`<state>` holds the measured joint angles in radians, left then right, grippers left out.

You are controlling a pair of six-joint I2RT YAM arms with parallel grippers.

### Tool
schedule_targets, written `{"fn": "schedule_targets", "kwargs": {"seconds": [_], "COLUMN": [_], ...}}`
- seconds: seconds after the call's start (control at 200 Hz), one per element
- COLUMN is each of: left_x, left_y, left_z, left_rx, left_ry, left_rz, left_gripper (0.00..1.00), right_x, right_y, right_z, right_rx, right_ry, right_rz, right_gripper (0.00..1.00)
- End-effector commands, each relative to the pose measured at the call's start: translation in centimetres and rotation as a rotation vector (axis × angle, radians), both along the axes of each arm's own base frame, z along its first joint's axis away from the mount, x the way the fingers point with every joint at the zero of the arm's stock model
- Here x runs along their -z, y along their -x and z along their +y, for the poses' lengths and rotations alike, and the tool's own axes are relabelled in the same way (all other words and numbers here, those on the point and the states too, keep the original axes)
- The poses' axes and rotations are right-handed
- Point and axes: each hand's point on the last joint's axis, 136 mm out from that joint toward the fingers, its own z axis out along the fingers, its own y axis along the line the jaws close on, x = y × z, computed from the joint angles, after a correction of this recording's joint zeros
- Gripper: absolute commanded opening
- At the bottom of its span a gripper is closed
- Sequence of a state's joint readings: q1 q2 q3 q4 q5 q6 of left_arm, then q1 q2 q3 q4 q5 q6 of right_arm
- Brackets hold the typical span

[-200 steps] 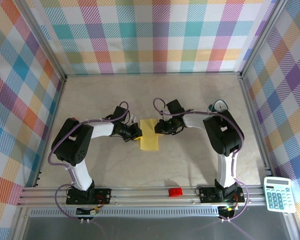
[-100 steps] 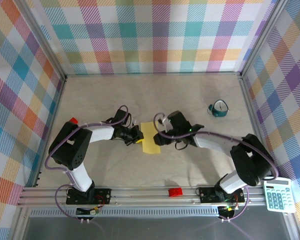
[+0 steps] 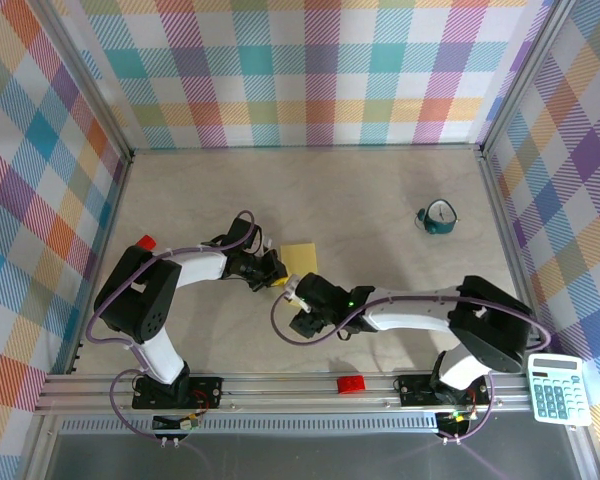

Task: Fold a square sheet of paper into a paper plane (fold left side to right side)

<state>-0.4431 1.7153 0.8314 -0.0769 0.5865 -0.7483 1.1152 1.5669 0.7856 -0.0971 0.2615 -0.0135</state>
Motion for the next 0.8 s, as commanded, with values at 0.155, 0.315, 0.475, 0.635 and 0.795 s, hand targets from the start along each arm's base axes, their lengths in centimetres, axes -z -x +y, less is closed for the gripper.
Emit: {"fn": "schedule_targets", "kwargs": {"seconds": [0.155, 0.315, 0.475, 0.635, 0.795], "left_x": [-0.9, -0.9, -0.9, -1.0, -1.0], "left_y": [0.2, 0.2, 0.2, 0.1, 0.1], "left_z": [-0.2, -0.2, -0.2, -0.2, -0.1], "left_rx": [0.006, 0.01, 0.01, 0.01, 0.012], "left_ry": [0.008, 0.006, 0.002, -0.001, -0.007], "left_rz": [0.021, 0.021, 0.021, 0.016, 0.013], "left_gripper": [0.0, 0.0, 0.0, 0.0, 0.02], "right_x": [-0.5, -0.2, -0.2, 0.0, -0.2], "right_y": [-2.2, -2.7, -2.6, -2.4, -2.2], "right_z": [2.9, 3.8, 4.1, 3.9, 3.8], "right_rx": [-0.056, -0.065, -0.067, -0.064, -0.049], "right_ry": [0.052, 0.058, 0.046, 0.04, 0.027], "right_rz": [-0.148, -0.161, -0.154, -0.14, -0.124], "right_gripper": [0.77, 0.68, 0.58, 0.43, 0.25]}}
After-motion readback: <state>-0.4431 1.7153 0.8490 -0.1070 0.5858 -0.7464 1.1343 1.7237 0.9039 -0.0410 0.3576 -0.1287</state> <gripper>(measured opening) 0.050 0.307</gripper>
